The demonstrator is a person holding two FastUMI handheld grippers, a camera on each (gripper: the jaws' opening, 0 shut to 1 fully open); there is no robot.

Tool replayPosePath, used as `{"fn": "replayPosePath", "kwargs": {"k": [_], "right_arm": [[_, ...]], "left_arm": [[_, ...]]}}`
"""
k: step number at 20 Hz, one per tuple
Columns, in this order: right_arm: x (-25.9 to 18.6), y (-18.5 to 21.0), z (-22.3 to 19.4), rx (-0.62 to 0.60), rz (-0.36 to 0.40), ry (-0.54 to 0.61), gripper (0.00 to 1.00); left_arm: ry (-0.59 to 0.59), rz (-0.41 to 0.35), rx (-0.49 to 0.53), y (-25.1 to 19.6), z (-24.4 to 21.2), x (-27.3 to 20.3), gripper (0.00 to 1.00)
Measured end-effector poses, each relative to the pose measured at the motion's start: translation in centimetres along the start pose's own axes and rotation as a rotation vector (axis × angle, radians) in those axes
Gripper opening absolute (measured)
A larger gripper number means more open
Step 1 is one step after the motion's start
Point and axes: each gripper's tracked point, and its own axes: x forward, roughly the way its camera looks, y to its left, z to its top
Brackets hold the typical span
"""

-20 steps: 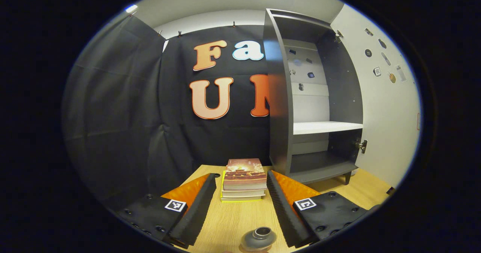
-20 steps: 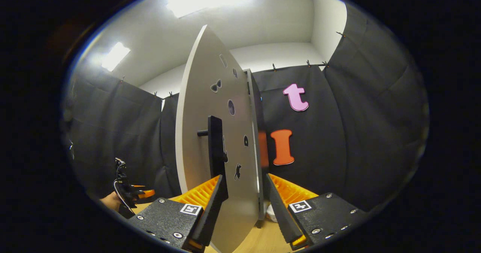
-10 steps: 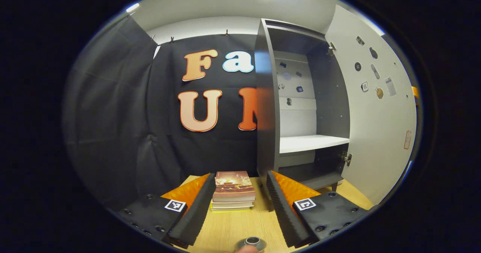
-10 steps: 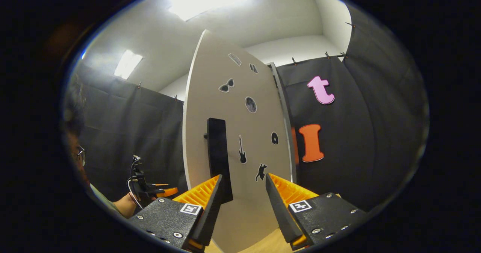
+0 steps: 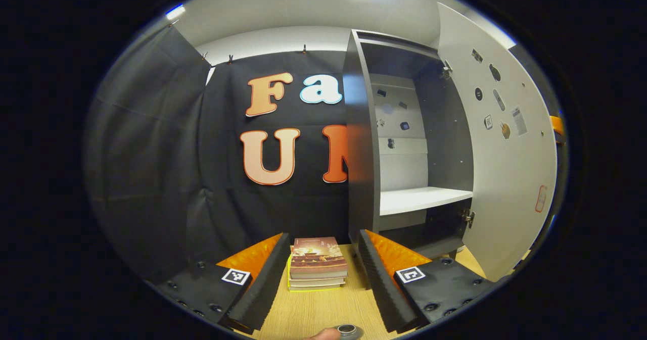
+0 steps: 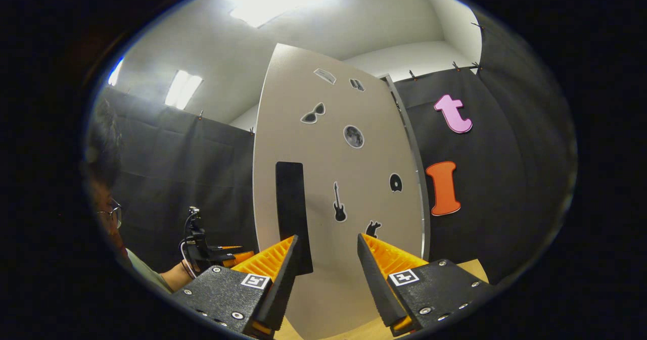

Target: Open the cabinet door with the right hand, grasp the bottle in the cabinet with the left hand and place it on the coaster, then close the cabinet door with the right hand.

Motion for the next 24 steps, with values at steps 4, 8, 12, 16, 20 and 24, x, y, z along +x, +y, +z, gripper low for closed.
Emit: {"fn": "replayPosePath", "kwargs": {"k": [4, 8, 12, 16, 20, 24], "right_arm": [[0.3, 0.1, -0.3, -0.02, 0.007, 0.017, 0.72], [1.4, 0.6, -0.4, -0.038, 0.01, 0.034, 0.76], [2.3, 1.0, -0.6, -0.03, 0.001, 0.052, 0.77], [2.7, 1.5, -0.9, -0.022, 0.012, 0.059, 0.77], [3.5, 1.3, -1.6, -0.047, -0.014, 0.088, 0.76], [5.4, 2.7, -3.1, -0.028, 0.016, 0.152, 0.77]], "left_arm": [[-0.033, 0.003, 0.026, 0.0, 2.2, 0.2, 0.89], [-0.079, -0.017, 0.042, -0.2, 3.5, 0.2, 0.88], [-0.095, -0.014, 0.039, 0.1, 3.7, 0.3, 0.89], [-0.098, 0.025, 0.031, 0.5, 3.7, 0.5, 0.89], [-0.103, 0.045, 0.028, 0.5, 3.9, 0.7, 0.89], [-0.106, 0.051, 0.025, 0.7, 3.9, 0.6, 0.89]]}}
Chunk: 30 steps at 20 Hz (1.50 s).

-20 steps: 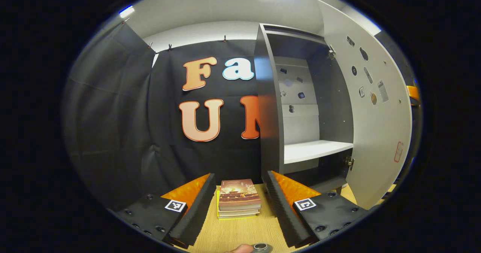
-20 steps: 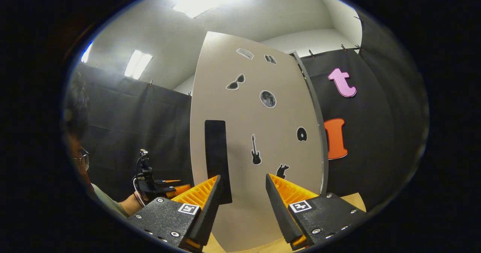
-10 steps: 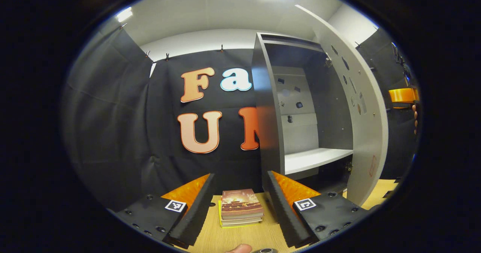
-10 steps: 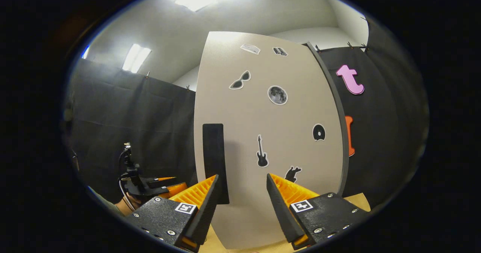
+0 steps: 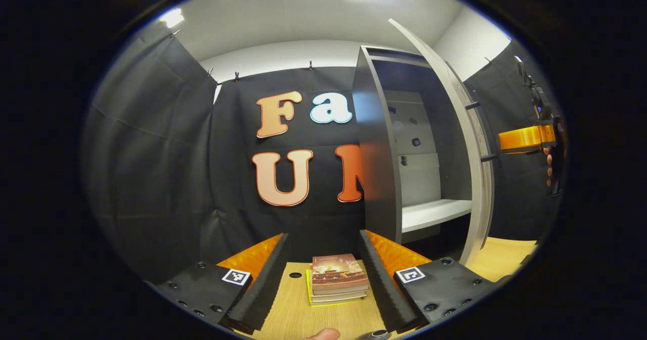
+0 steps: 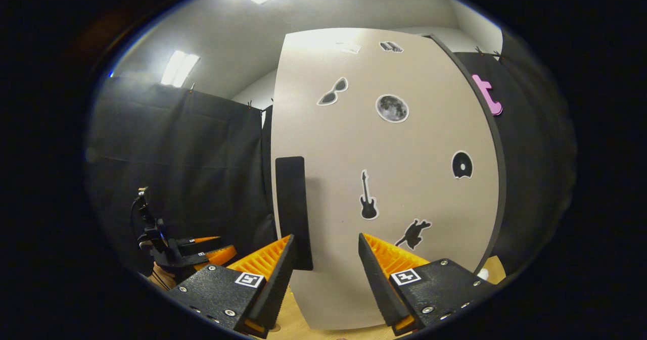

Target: Open the cabinet door with the right hand, grasp the bottle in the cabinet with the left hand and place it on the coaster, then close the cabinet door with the right hand.

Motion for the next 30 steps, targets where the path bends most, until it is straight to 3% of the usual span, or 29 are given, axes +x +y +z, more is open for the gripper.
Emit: {"fn": "replayPosePath", "kwargs": {"k": [12, 21, 30], "right_arm": [[1.3, -1.5, 0.2, 0.013, -0.107, 0.037, 0.79], [2.4, -1.4, 0.1, 0.017, -0.15, 0.054, 0.8], [1.8, -1.9, 1.2, -0.017, -0.205, 0.068, 0.8]], "left_arm": [[-0.03, 0.019, 0.006, 0.4, 0.5, -0.1, 0.89], [-0.048, 0.083, 0.012, 1.5, 0.8, 0.4, 0.89], [-0.035, 0.042, -0.006, 0.3, 1.2, 0.6, 0.88]]}}
